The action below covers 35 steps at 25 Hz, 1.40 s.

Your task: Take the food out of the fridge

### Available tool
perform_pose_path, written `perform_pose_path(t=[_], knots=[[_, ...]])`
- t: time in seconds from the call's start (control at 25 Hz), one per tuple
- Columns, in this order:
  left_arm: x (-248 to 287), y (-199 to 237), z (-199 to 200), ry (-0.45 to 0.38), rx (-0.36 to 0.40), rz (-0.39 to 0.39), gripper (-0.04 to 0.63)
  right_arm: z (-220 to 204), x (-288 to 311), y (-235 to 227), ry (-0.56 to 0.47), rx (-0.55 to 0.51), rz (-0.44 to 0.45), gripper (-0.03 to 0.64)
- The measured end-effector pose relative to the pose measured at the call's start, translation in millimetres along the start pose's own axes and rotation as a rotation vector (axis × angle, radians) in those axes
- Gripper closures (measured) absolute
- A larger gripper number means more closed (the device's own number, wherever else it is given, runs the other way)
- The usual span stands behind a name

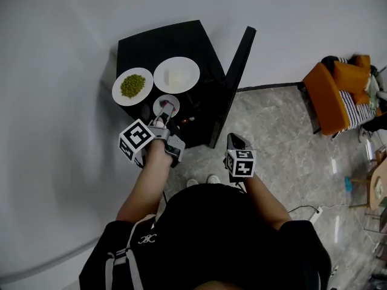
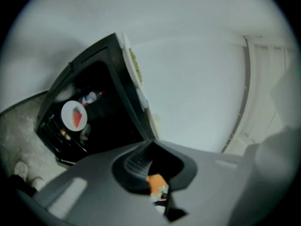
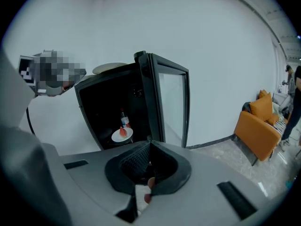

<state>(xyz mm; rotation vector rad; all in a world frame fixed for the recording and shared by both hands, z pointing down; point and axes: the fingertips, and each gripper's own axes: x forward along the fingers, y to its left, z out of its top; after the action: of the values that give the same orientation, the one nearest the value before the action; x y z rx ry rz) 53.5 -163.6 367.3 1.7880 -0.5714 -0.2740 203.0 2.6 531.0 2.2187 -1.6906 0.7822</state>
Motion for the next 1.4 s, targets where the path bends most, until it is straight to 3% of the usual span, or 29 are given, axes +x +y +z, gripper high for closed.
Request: perform_pose_path(t=[0.12, 0.4, 0.52, 0.72, 1.0, 1.28, 1.4], knots=[[-9, -5, -10, 0.008, 0.202, -0.028, 0.597, 18, -5, 18, -0.038, -0.066, 0.035, 0.624], [-15, -11, -40, 0.059, 0.927, 0.018, 0.597, 76, -16, 64, -0.169, -0.086, 0.154, 0.624], [-16, -4, -57, 0.086, 1.089, 0.04, 0.597, 92, -20, 76, -0.211, -0.091, 0.184, 0.624], [-16, 11, -78, 0.112, 1.192, 0.082, 0.597, 107, -25, 91, -0.292, -0.066, 0.221, 0.624], [-16, 28, -78, 0.115, 1.083, 0.116, 0.597, 110, -23, 108, -0.309, -0.1, 0.255, 0.624], [-20, 32, -73, 0.095, 1.1, 0.133, 0.598, 106, -15, 116, -0.283, -0.117, 0.258, 0.624], [-23, 37, -71, 0.089, 1.063, 0.145, 0.597, 100, -11, 116, -0.256, -0.111, 0.263, 0.624]])
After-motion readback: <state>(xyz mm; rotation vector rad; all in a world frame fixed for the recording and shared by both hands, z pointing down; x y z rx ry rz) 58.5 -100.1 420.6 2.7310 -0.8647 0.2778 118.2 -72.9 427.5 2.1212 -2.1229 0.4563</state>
